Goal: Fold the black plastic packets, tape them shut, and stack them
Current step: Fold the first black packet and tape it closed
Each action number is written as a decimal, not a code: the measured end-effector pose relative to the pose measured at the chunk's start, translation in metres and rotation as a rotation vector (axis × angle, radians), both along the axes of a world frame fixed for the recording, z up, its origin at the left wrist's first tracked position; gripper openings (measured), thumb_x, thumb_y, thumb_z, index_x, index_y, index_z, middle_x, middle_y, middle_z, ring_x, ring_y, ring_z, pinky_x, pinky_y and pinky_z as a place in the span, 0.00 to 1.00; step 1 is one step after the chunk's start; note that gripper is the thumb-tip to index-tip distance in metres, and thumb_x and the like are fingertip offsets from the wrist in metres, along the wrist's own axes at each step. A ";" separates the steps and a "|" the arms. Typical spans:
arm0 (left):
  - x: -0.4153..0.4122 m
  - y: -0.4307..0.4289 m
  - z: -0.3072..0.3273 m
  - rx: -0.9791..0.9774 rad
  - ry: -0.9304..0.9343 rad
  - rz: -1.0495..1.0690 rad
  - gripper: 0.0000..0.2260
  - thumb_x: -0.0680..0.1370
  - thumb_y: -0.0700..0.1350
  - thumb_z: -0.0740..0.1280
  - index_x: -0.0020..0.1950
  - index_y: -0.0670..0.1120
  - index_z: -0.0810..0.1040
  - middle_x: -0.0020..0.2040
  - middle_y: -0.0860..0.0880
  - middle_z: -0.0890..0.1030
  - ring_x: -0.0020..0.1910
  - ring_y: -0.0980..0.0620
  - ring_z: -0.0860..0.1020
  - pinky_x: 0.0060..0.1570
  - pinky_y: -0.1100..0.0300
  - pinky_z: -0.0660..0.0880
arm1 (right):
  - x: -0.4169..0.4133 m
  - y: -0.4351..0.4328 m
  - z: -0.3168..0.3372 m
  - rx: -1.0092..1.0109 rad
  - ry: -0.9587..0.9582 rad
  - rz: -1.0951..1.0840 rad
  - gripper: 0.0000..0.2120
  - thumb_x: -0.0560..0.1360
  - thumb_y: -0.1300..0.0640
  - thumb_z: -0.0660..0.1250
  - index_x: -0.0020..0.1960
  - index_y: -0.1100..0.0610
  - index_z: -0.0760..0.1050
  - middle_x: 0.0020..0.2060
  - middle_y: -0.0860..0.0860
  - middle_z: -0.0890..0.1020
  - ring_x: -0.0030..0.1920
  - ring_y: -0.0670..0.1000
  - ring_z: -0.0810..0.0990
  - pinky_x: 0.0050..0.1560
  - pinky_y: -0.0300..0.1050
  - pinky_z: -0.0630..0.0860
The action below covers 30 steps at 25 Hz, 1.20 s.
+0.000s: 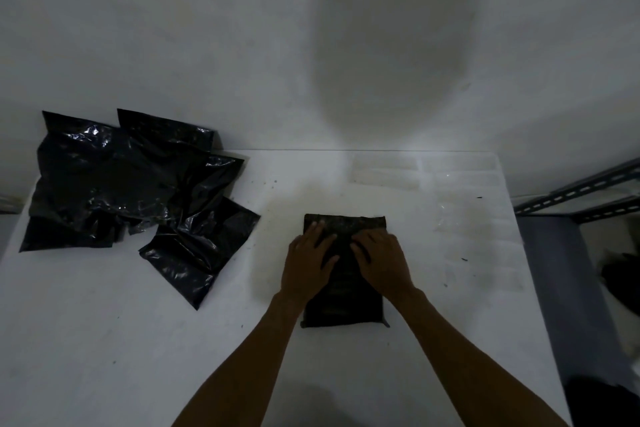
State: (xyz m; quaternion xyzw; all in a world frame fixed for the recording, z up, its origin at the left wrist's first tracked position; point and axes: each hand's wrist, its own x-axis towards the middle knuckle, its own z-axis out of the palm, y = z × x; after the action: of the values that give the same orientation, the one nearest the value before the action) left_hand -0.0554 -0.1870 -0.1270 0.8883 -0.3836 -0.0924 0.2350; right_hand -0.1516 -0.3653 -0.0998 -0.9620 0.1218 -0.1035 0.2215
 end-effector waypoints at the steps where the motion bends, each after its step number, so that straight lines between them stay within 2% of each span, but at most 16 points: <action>1: -0.005 0.002 -0.002 0.002 -0.036 -0.031 0.18 0.81 0.56 0.61 0.67 0.50 0.77 0.75 0.46 0.67 0.76 0.48 0.61 0.71 0.45 0.64 | -0.009 0.006 0.000 -0.003 -0.003 0.067 0.09 0.79 0.52 0.64 0.52 0.56 0.80 0.48 0.52 0.83 0.50 0.52 0.79 0.54 0.48 0.75; 4: -0.018 0.005 -0.001 0.100 0.032 0.091 0.20 0.81 0.60 0.54 0.59 0.53 0.81 0.74 0.48 0.70 0.76 0.48 0.62 0.71 0.44 0.62 | -0.034 0.012 -0.010 0.036 0.054 0.032 0.15 0.81 0.46 0.59 0.48 0.52 0.80 0.43 0.48 0.83 0.45 0.50 0.81 0.53 0.50 0.76; 6: -0.023 0.004 0.000 0.151 0.051 0.137 0.23 0.81 0.61 0.52 0.61 0.53 0.80 0.74 0.46 0.69 0.76 0.46 0.62 0.70 0.44 0.61 | -0.040 0.014 -0.012 0.032 0.076 -0.027 0.16 0.82 0.45 0.57 0.52 0.51 0.81 0.48 0.48 0.84 0.50 0.50 0.81 0.57 0.51 0.75; 9: -0.031 0.003 0.002 0.171 0.052 0.150 0.23 0.82 0.59 0.52 0.67 0.50 0.77 0.75 0.42 0.67 0.76 0.44 0.63 0.68 0.42 0.67 | -0.043 0.026 -0.008 -0.082 0.075 -0.012 0.17 0.81 0.48 0.57 0.57 0.54 0.80 0.57 0.52 0.82 0.59 0.52 0.79 0.64 0.53 0.72; 11: -0.038 0.004 0.006 0.202 0.098 0.223 0.25 0.82 0.61 0.50 0.72 0.50 0.73 0.77 0.41 0.63 0.76 0.43 0.61 0.69 0.41 0.66 | -0.046 0.032 -0.008 -0.068 0.126 -0.012 0.20 0.82 0.46 0.54 0.61 0.55 0.79 0.61 0.52 0.81 0.64 0.51 0.77 0.68 0.53 0.69; 14: -0.041 0.002 0.015 0.176 0.256 0.365 0.28 0.82 0.61 0.54 0.79 0.50 0.60 0.78 0.41 0.59 0.75 0.42 0.61 0.69 0.45 0.66 | -0.049 0.033 -0.010 0.106 0.124 -0.196 0.21 0.83 0.46 0.57 0.69 0.56 0.73 0.67 0.54 0.76 0.68 0.52 0.73 0.68 0.52 0.70; 15: -0.041 0.001 0.020 0.110 0.315 0.422 0.29 0.82 0.60 0.57 0.79 0.50 0.58 0.76 0.42 0.63 0.73 0.43 0.65 0.67 0.47 0.68 | -0.049 0.034 -0.005 0.221 0.092 -0.343 0.21 0.82 0.47 0.60 0.70 0.57 0.71 0.66 0.55 0.76 0.67 0.53 0.74 0.66 0.52 0.72; 17: -0.036 -0.001 0.030 -0.093 0.477 0.592 0.30 0.80 0.57 0.64 0.79 0.49 0.59 0.68 0.43 0.73 0.65 0.45 0.73 0.61 0.52 0.72 | -0.044 0.033 0.007 0.545 0.076 -0.696 0.23 0.79 0.49 0.66 0.71 0.57 0.69 0.61 0.55 0.79 0.61 0.55 0.77 0.62 0.51 0.75; 18: -0.032 -0.001 0.033 -0.193 0.602 0.702 0.30 0.79 0.55 0.68 0.77 0.49 0.61 0.64 0.44 0.77 0.61 0.46 0.76 0.58 0.55 0.73 | -0.040 0.028 0.008 0.724 0.126 -0.821 0.25 0.77 0.49 0.69 0.71 0.57 0.68 0.58 0.55 0.80 0.59 0.56 0.78 0.61 0.52 0.76; 20: -0.023 0.001 0.037 -0.304 0.873 0.877 0.30 0.74 0.49 0.74 0.72 0.47 0.66 0.58 0.45 0.80 0.55 0.48 0.77 0.54 0.58 0.73 | -0.037 0.014 -0.001 1.003 0.215 -0.909 0.29 0.72 0.48 0.75 0.69 0.57 0.70 0.53 0.53 0.80 0.57 0.57 0.79 0.61 0.56 0.77; 23: -0.008 0.009 0.028 -0.353 1.020 0.900 0.22 0.70 0.41 0.78 0.63 0.42 0.78 0.54 0.46 0.82 0.50 0.49 0.80 0.50 0.60 0.77 | -0.032 -0.005 -0.014 1.086 0.287 -0.861 0.25 0.67 0.51 0.80 0.60 0.60 0.79 0.49 0.55 0.84 0.49 0.57 0.83 0.53 0.57 0.81; 25: -0.002 0.014 0.024 -0.366 1.051 0.858 0.14 0.72 0.39 0.75 0.57 0.41 0.82 0.50 0.45 0.84 0.48 0.50 0.81 0.47 0.61 0.79 | -0.030 -0.009 -0.016 1.055 0.301 -0.812 0.15 0.67 0.55 0.79 0.50 0.60 0.83 0.44 0.57 0.85 0.46 0.57 0.83 0.51 0.58 0.82; 27: 0.000 0.018 0.021 -0.341 0.968 0.815 0.07 0.76 0.40 0.72 0.53 0.43 0.83 0.48 0.44 0.84 0.48 0.47 0.82 0.48 0.56 0.80 | -0.030 -0.012 -0.018 1.013 0.254 -0.775 0.08 0.68 0.56 0.79 0.46 0.56 0.83 0.42 0.54 0.85 0.45 0.56 0.84 0.52 0.58 0.81; 29: -0.001 0.021 0.017 -0.316 0.900 0.764 0.04 0.77 0.42 0.71 0.51 0.44 0.80 0.46 0.45 0.83 0.49 0.43 0.81 0.49 0.52 0.80 | -0.031 -0.013 -0.017 1.023 0.203 -0.752 0.09 0.68 0.54 0.79 0.46 0.54 0.82 0.41 0.53 0.86 0.45 0.55 0.84 0.51 0.57 0.82; 30: -0.001 0.022 0.015 -0.311 0.898 0.728 0.06 0.77 0.44 0.71 0.51 0.44 0.78 0.46 0.46 0.83 0.49 0.43 0.81 0.49 0.51 0.79 | -0.032 -0.014 -0.016 1.053 0.189 -0.733 0.13 0.67 0.51 0.80 0.47 0.54 0.82 0.42 0.53 0.86 0.45 0.54 0.85 0.50 0.56 0.82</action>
State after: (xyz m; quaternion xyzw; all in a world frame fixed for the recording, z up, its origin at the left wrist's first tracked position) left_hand -0.0567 -0.1646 -0.1119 0.7919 0.0734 -0.3150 0.5180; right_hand -0.1837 -0.3790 -0.1155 -0.6256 0.4957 -0.0136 0.6023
